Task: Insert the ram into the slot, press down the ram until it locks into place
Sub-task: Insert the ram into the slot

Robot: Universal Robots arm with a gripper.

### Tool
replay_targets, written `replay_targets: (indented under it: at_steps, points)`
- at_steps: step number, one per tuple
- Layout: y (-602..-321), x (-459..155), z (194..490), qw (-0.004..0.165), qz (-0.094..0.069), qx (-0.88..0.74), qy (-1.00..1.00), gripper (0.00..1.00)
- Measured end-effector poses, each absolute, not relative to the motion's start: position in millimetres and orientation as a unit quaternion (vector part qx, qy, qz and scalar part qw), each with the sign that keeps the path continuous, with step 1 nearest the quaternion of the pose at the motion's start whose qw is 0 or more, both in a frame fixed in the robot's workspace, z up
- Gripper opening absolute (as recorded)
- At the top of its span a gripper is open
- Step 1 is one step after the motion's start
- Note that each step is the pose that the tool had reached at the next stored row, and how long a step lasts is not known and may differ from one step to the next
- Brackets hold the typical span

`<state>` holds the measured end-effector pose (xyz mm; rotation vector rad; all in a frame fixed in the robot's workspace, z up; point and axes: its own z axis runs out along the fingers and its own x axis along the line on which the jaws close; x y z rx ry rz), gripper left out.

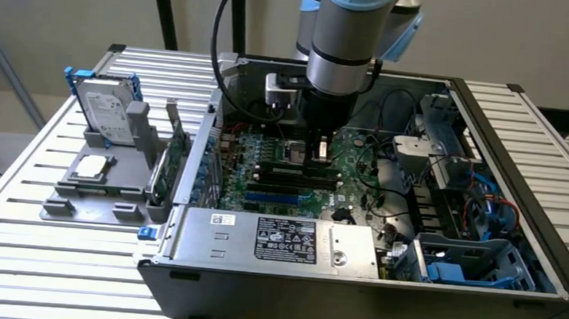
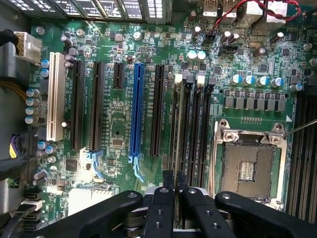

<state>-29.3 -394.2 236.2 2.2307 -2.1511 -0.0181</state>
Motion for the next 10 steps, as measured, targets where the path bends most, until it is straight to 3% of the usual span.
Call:
replay_targets:
  at_steps: [10]
  points:
    - [-394.2, -29.4, 231.1, 0.018, -0.002, 0.72, -0.694, 0.13]
